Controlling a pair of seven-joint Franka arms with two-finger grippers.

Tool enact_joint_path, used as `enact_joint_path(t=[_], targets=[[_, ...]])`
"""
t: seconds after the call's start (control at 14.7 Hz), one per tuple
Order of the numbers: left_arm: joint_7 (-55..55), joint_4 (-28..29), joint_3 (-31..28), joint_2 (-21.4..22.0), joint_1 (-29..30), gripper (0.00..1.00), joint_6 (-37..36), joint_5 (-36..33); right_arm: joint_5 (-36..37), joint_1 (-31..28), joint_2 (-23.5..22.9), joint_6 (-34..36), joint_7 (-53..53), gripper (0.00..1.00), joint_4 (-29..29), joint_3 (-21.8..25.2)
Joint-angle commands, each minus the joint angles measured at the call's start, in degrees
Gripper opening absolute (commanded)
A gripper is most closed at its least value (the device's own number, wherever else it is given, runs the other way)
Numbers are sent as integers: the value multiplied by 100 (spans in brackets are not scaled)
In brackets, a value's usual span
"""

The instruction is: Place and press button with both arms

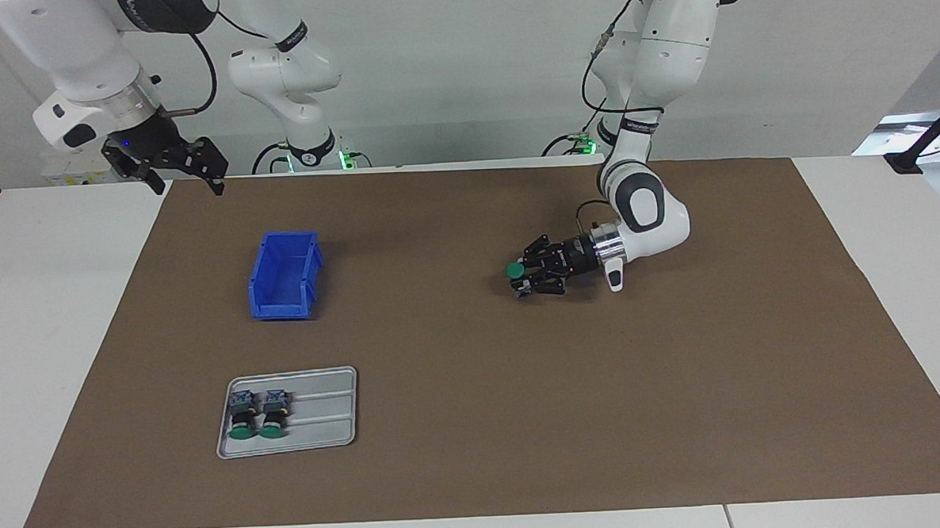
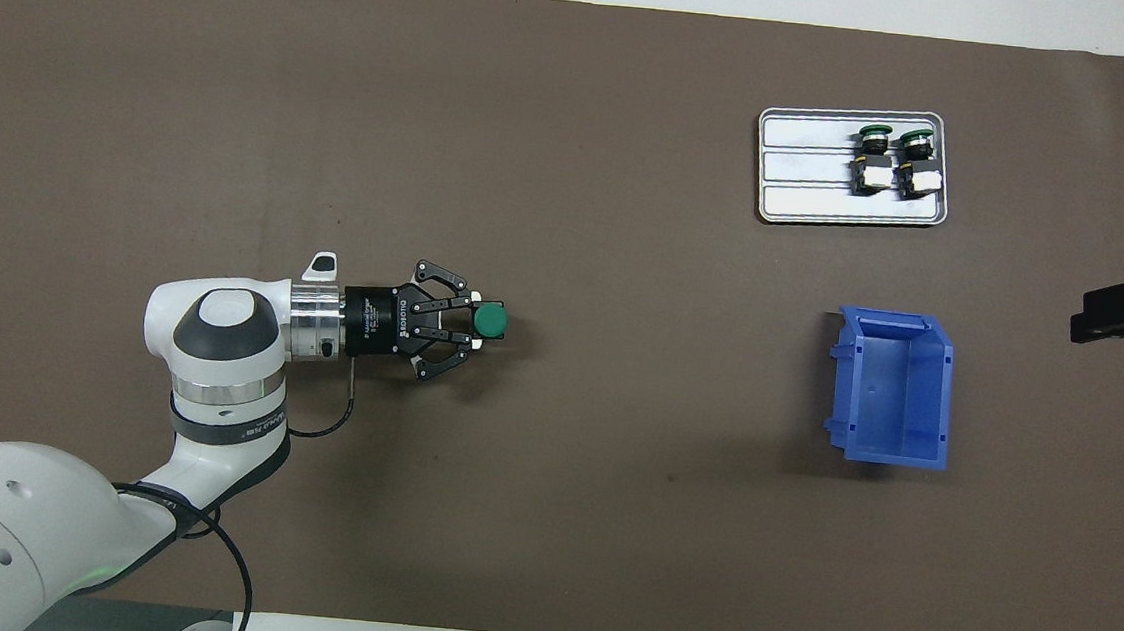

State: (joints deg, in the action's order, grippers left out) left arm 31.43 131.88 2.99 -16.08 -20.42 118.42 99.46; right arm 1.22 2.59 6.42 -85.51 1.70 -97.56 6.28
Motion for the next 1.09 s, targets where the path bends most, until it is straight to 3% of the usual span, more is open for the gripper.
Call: enact_joint_path(t=[0.0,0.68,0.75,0.89,1.02], targets=[[-40,110,-44,70,12,28,15,153,-34,-39,53,17,-65,98,-71,-21],[39,110,-61,105,-15,43,68,126,-34,-39,53,17,-65,98,-71,-21],[39,110,-61,105,-23,48,68,126,-34,-39,53,17,-65,98,-71,-21],[57,110,-61,114,-15,98,33,65,-34,-39,61,17,-65,98,-71,-21],[65,110,-70,157,-41,100,68,47,-34,-39,53,17,-65,98,-71,-21]])
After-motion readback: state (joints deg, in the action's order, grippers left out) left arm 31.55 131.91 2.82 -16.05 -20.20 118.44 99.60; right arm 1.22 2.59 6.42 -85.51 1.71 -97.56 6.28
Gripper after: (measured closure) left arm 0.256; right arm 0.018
